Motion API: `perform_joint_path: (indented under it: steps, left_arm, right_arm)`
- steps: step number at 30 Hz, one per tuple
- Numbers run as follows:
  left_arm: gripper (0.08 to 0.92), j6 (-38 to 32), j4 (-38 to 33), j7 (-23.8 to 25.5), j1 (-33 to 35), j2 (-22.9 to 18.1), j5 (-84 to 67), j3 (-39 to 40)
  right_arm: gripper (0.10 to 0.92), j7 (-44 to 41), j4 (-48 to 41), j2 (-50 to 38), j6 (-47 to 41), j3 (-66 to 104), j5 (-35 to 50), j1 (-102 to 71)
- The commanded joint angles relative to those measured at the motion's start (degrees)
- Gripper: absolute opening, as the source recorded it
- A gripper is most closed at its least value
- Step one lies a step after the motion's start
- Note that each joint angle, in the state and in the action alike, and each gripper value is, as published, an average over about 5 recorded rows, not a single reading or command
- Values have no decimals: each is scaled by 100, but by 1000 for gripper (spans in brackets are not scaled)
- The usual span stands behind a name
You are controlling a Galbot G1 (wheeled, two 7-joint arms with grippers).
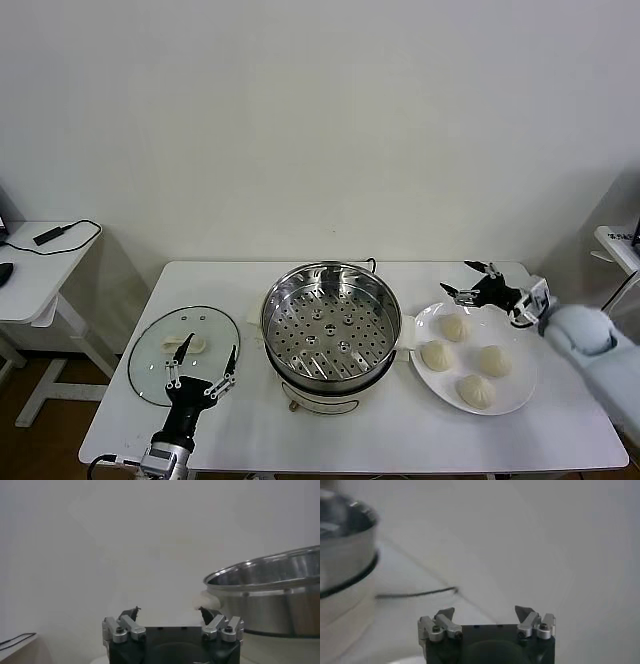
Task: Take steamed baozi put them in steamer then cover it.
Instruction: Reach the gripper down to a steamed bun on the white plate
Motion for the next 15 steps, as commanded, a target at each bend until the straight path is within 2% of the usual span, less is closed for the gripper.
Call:
perform_joint_path:
  steps: [1, 9, 15]
  left_arm:
    - [823, 65, 23, -29, -36, -27, -8, 8]
    - [823, 93, 10, -56, -15, -54, -9, -27]
    - [823, 113, -2, -83, 5, -72, -10, -71]
  right_arm:
    - [823, -3138, -1245, 51, 424, -2242, -1615, 2416]
    - [823, -3210, -1788, 693, 595, -2434, -2853, 2557]
    - [823, -2931, -2273, 1139, 785, -2448, -3137, 2457]
